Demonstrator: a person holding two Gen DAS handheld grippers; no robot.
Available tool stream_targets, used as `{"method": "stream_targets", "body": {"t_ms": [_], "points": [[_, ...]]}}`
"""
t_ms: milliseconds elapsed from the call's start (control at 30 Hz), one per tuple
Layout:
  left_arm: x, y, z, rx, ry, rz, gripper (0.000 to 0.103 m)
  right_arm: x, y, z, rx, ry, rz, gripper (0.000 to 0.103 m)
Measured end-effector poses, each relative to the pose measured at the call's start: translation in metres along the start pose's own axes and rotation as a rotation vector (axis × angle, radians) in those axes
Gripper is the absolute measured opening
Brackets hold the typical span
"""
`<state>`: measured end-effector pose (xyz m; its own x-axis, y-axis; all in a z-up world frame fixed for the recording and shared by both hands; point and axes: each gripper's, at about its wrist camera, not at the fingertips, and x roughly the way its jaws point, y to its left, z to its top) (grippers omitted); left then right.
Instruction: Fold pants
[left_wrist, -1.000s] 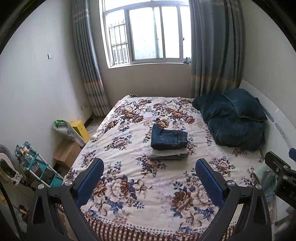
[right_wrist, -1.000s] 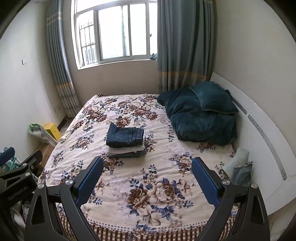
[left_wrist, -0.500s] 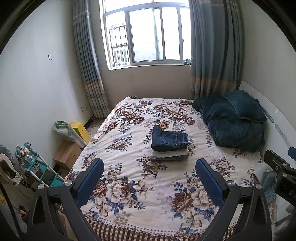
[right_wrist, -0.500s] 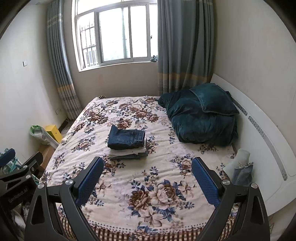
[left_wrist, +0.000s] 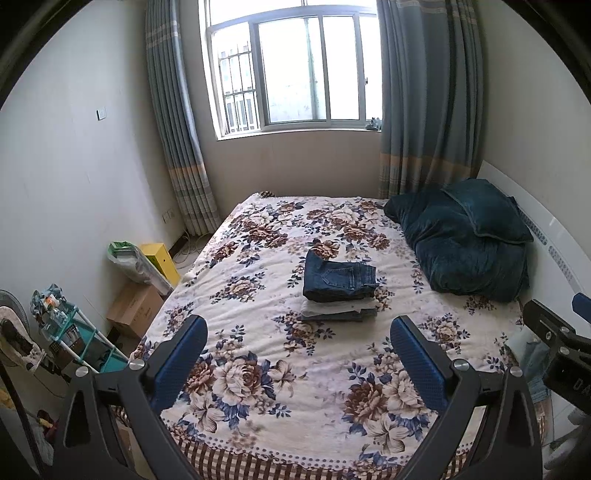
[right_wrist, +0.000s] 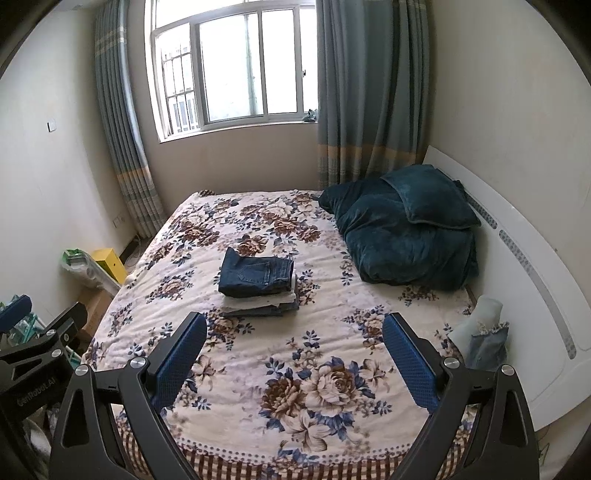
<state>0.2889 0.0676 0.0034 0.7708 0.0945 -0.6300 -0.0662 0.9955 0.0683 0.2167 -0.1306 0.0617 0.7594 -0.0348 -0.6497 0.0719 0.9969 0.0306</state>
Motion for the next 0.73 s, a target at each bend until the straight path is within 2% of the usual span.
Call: {"method": "stream_targets", "body": {"t_ms": [733], "points": [[0.0033, 0.0059, 0.0041, -0.004, 0.000, -0.013, 0.102, 0.0047, 0.0075, -0.0060, -0.011, 0.017, 0.022, 0.098]]}}
